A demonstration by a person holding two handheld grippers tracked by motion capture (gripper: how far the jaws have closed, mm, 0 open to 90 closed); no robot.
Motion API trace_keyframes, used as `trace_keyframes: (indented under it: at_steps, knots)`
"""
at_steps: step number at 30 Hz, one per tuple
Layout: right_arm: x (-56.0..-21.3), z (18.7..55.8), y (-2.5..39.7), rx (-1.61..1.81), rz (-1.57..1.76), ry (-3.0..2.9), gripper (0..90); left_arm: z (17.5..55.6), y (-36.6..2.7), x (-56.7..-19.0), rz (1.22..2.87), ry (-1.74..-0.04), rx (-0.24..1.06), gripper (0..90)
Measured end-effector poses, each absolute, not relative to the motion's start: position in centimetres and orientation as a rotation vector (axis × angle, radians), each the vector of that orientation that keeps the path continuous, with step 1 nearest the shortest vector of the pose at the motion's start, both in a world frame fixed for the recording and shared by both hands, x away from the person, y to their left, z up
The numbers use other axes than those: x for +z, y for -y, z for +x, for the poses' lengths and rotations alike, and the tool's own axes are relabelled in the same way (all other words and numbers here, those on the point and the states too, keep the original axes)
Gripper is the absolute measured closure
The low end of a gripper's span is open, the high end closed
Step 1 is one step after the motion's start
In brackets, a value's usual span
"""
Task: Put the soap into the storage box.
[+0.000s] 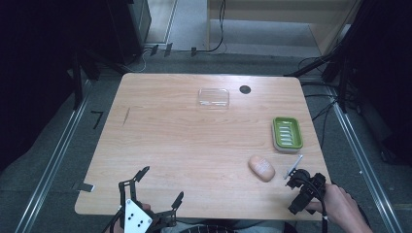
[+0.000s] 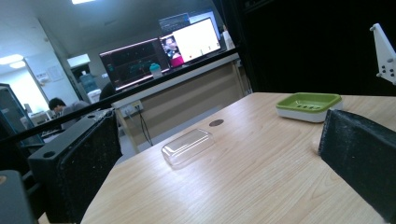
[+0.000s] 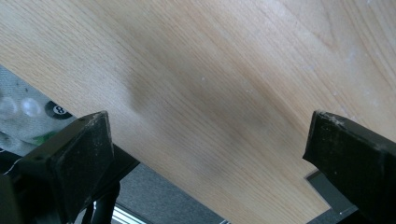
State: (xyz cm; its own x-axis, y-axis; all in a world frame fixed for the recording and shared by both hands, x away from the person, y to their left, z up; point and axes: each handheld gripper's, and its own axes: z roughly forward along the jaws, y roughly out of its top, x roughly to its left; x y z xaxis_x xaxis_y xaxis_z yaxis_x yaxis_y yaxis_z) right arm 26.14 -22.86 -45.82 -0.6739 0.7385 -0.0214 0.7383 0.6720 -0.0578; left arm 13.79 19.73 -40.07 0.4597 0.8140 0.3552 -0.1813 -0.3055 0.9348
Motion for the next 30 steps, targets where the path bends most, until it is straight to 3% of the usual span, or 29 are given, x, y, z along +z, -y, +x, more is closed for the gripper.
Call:
trace_keyframes:
  at_steps: [30]
  knots:
    - [-43.5,27.6,19.6,-0.002,-1.193,2.952,0.1,13.8,-19.6,-40.1,1.582,-0.570,1.102,0.0]
